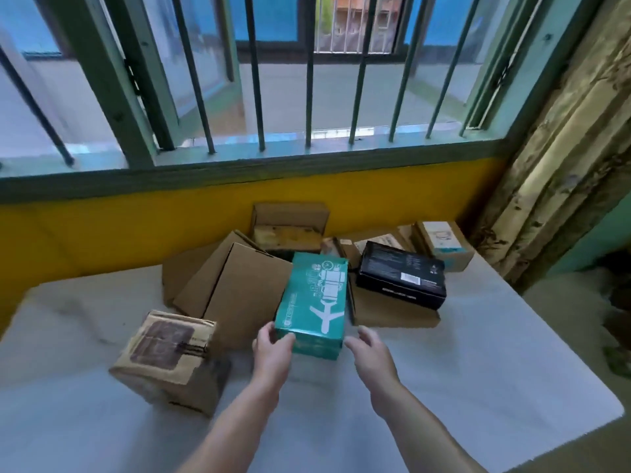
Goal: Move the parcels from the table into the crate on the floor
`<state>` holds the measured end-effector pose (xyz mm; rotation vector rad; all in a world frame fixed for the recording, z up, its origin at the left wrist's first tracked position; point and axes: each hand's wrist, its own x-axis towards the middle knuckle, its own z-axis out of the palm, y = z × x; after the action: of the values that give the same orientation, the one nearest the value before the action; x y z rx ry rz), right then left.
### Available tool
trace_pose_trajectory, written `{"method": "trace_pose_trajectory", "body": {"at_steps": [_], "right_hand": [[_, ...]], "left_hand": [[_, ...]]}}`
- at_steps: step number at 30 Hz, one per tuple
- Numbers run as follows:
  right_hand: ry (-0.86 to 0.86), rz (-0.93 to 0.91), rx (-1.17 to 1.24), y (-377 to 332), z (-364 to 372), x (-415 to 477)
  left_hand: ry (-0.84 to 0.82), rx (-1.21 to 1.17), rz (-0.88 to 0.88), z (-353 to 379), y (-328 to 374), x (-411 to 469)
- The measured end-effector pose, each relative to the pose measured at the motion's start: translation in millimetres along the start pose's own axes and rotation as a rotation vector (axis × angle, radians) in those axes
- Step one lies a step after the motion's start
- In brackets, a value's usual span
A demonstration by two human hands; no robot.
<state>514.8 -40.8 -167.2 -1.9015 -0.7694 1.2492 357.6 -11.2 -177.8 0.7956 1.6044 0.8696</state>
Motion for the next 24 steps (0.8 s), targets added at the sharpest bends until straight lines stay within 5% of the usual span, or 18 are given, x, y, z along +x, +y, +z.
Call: {"method": "trace_pose_trajectory", "body": {"at_steps": [6,11,18,24], "right_hand": [[-0.218,-0.010,0.023,7,-8,39],[-0.145,-0.008,0.069,21,-21,48],[-0.194,0.135,0.076,43,-31,35],[-0.234,0.172,0.335,51,-33,20]], "left_hand": [[0.195,0.044,-0.007,21,-9,8],[0.234,-0.010,-0.018,24,-21,-5],[0.139,-0.050,-0.172,31,-47,-36],[-0.048,-0.228,-0.217,25,-34,-53]]}}
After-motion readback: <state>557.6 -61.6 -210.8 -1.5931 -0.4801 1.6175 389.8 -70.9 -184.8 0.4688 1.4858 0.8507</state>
